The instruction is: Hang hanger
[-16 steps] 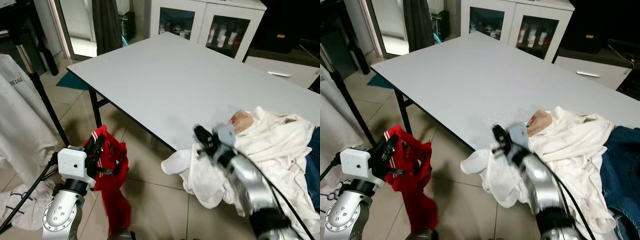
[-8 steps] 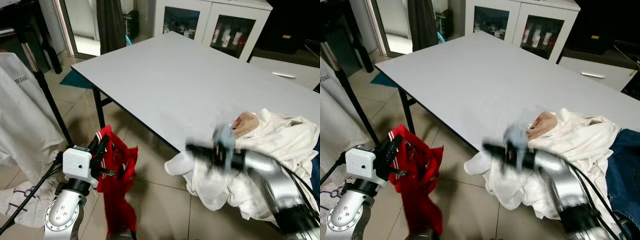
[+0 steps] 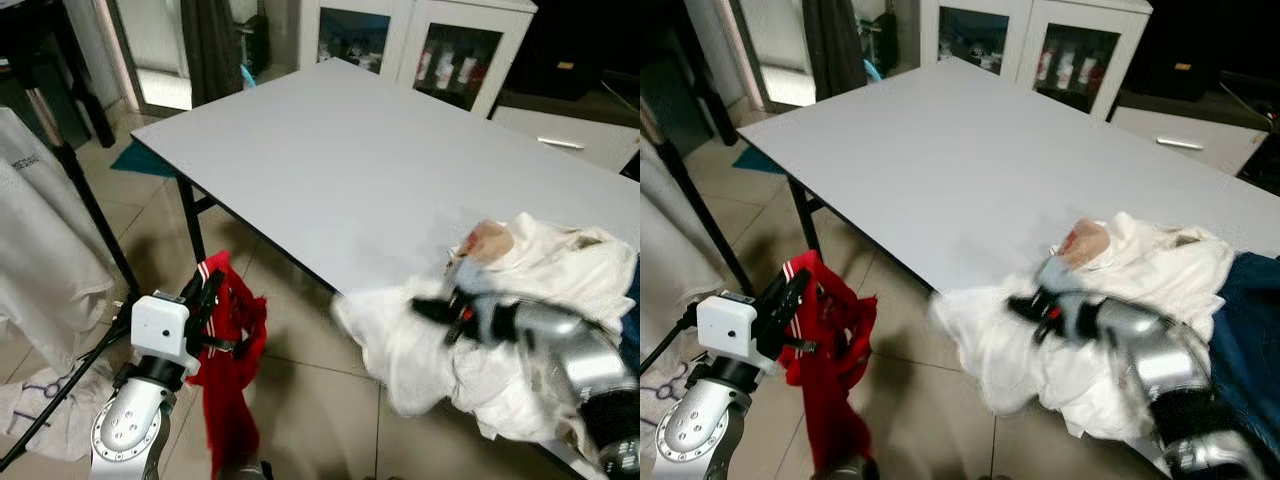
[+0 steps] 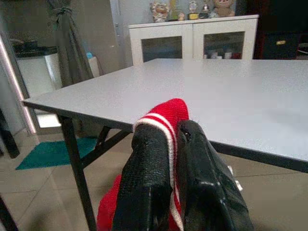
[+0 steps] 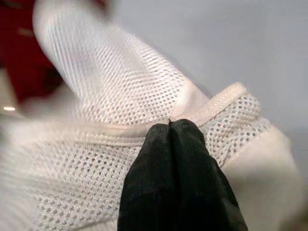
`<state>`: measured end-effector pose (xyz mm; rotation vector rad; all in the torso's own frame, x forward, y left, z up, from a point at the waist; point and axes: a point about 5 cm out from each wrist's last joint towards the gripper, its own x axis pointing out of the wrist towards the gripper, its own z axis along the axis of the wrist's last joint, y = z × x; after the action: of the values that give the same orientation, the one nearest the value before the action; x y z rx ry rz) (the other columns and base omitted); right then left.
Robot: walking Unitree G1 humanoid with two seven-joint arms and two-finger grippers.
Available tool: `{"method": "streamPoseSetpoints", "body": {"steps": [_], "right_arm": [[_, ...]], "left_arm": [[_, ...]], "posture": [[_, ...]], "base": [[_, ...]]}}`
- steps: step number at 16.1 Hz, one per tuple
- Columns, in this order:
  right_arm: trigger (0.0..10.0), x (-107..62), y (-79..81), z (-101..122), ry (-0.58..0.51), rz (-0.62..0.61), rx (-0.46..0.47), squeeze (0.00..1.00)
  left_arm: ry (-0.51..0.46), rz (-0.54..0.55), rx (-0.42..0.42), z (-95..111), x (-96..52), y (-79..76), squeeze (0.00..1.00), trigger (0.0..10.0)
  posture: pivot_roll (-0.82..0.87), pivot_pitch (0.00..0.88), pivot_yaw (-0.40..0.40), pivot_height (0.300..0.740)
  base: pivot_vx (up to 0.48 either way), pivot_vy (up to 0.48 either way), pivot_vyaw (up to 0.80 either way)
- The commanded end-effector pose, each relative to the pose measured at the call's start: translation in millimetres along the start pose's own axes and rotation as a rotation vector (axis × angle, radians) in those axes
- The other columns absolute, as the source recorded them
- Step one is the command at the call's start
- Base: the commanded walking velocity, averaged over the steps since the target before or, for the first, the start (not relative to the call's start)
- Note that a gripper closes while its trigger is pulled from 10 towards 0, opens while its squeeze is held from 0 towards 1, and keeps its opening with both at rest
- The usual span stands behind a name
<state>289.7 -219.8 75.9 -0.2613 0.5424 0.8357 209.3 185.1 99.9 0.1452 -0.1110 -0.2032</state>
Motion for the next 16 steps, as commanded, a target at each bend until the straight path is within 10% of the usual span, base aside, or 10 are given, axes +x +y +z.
{"method": "streamPoseSetpoints", "body": {"steps": [1,7,16], "right_arm": [[10.0,-10.6,-12.4,-17.0,0.093,-0.092,0.039,0.00],[10.0,-55.6,-66.9,-41.0,0.300,-0.522,0.089,0.00],[10.0,-94.1,-96.9,-41.0,0.393,-0.908,-0.028,0.00]], "left_arm": [[-0.051,-0.017,0.011,9.4,4.6,-1.4,0.00,10.0],[-0.048,-0.018,0.008,9.3,2.9,-1.4,0.00,10.0],[-0.047,-0.035,0.006,9.7,5.4,-2.6,0.00,10.0]], "posture": [[0.10,0.040,-0.015,0.740],[0.10,0.048,-0.017,0.740],[0.09,0.052,-0.007,0.740]], "base": [[0.000,0.000,0.00],[0.000,0.000,0.00],[0.000,0.000,0.00]]}}
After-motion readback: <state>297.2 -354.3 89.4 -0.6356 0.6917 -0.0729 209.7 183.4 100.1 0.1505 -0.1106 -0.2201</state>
